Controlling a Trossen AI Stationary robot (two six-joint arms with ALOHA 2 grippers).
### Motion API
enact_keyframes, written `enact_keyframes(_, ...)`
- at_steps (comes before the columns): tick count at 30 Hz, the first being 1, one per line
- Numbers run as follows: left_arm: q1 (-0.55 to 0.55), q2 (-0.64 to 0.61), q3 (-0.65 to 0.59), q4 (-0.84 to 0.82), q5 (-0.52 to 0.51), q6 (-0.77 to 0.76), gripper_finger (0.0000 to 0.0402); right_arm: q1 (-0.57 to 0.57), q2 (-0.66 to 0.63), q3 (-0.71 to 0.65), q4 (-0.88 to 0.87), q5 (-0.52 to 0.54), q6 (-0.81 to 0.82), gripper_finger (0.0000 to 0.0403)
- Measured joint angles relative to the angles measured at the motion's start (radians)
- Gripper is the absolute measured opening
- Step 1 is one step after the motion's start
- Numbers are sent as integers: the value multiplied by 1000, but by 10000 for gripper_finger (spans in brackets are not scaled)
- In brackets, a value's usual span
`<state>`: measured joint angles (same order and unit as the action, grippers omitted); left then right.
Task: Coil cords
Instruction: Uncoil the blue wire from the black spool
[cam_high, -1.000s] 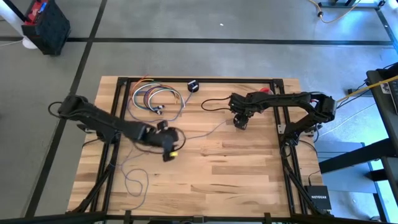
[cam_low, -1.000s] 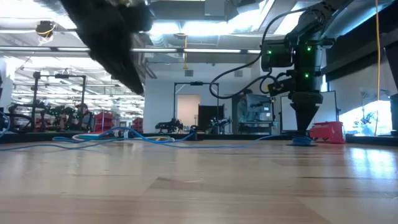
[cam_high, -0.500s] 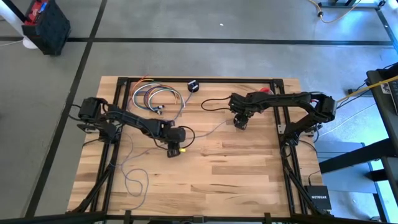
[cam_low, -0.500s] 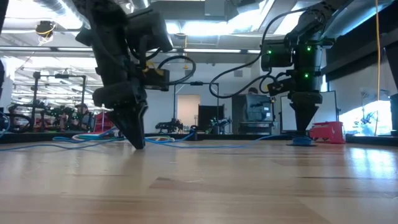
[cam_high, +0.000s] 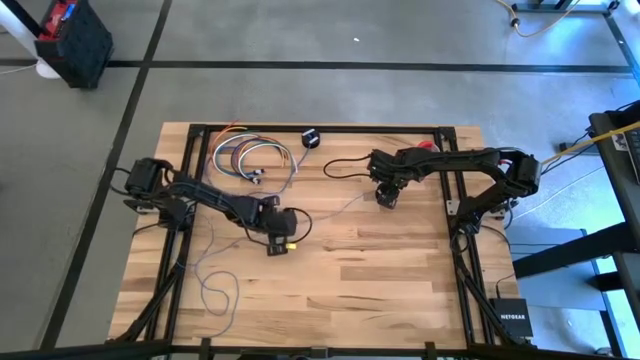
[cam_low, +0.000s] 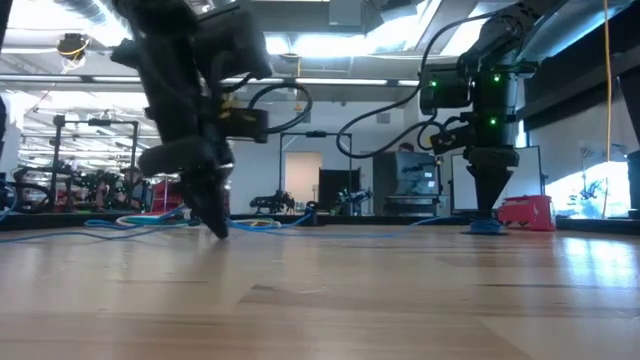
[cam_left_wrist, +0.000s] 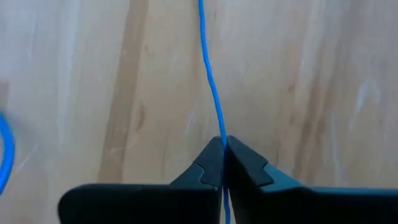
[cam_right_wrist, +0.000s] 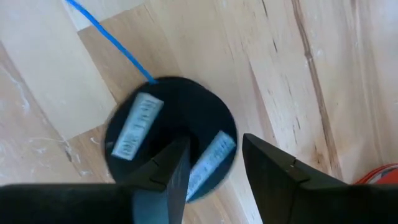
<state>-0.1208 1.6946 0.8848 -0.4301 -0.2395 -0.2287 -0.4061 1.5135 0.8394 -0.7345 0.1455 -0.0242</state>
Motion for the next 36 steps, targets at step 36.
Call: enact_keyframes(36, -998, -285, -148, -527, 134, -1642, 3, 0, 0, 0, -11, -6, 1, 152)
